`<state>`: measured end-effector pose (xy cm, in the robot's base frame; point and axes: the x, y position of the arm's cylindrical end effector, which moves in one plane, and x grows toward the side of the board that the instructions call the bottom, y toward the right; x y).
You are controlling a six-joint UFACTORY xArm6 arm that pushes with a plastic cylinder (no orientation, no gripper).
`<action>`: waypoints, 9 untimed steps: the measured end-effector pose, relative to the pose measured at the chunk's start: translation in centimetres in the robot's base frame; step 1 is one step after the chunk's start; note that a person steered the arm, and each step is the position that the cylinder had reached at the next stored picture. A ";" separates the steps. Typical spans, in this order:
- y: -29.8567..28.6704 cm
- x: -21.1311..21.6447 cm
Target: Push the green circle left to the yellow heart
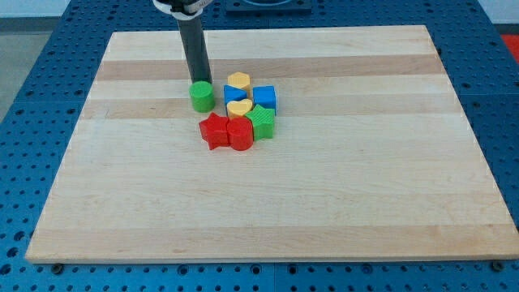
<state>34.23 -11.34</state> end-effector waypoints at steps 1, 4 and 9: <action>0.0 2.3; -6.7 3.6; -0.5 7.2</action>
